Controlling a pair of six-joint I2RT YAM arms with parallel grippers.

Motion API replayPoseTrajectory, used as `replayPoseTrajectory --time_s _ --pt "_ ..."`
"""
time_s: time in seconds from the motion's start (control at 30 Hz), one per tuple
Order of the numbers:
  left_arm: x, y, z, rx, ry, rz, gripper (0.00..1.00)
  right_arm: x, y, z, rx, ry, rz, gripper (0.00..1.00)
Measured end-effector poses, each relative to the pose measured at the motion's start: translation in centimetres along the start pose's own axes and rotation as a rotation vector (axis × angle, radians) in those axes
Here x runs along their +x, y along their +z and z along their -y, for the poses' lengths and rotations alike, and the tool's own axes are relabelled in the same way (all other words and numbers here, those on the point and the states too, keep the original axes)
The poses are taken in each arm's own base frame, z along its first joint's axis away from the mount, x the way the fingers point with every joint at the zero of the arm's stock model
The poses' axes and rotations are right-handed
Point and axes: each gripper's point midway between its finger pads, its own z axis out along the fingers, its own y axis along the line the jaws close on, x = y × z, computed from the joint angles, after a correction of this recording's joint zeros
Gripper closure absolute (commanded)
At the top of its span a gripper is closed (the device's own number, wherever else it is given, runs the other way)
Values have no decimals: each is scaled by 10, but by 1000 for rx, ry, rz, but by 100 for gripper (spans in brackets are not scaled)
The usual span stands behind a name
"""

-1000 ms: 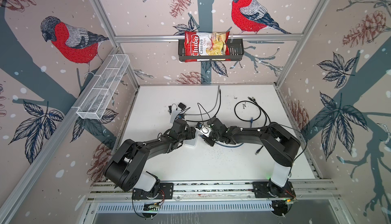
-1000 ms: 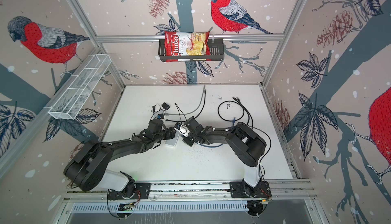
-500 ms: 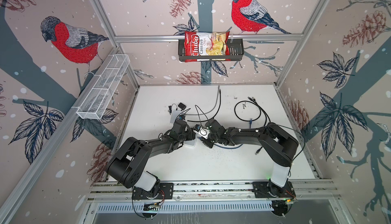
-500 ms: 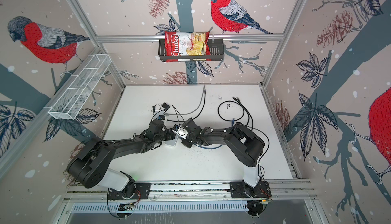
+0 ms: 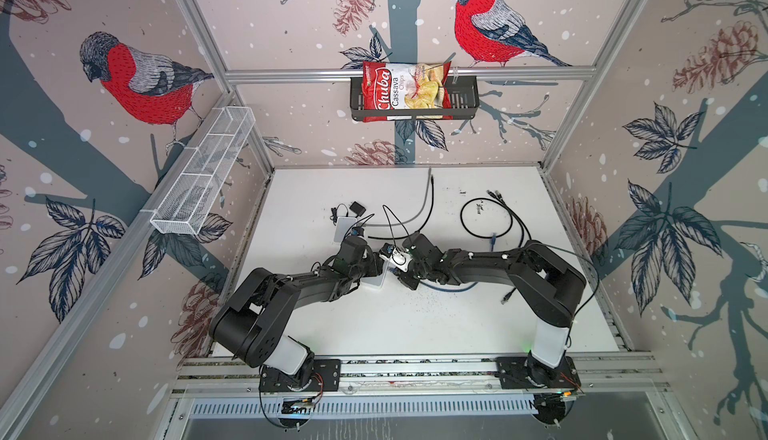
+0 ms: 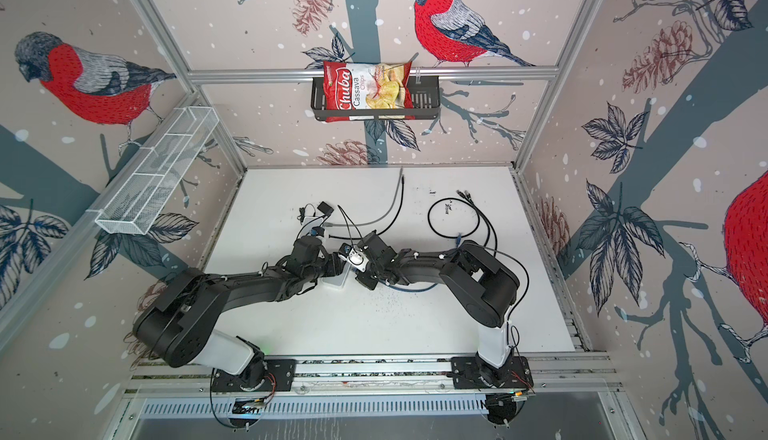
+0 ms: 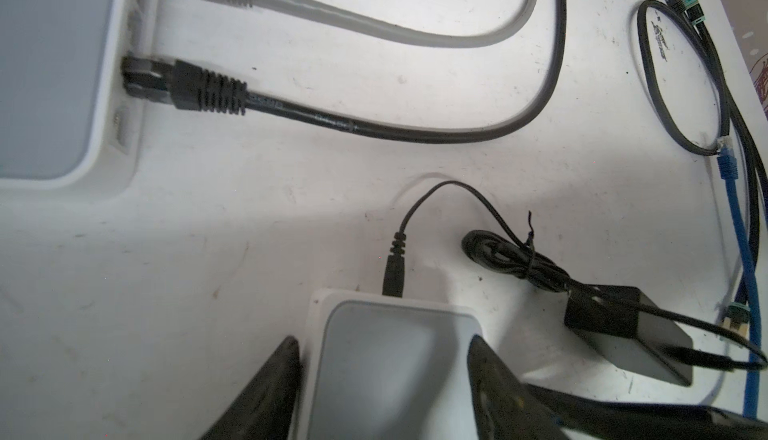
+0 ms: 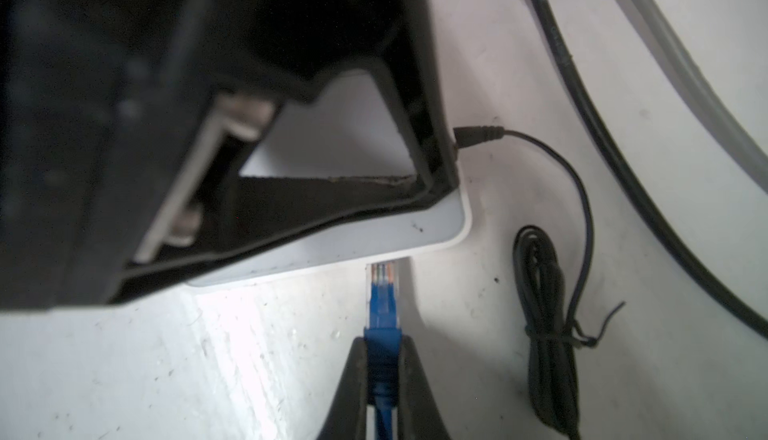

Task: Insert the plug into the switch port
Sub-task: 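Push the blue ethernet plug into the held switch's port with the right gripper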

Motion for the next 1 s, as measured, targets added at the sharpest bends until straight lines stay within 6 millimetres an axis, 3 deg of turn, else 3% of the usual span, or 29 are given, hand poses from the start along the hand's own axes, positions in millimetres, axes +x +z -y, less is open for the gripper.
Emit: replayPoseTrajectory --time_s 0.6,1.0 --pt "4 1 -2 -5 7 -9 39 13 -3 18 62 21 -35 94" --pt "4 1 -3 -6 8 -6 40 -5 -1 16 46 3 1 94"
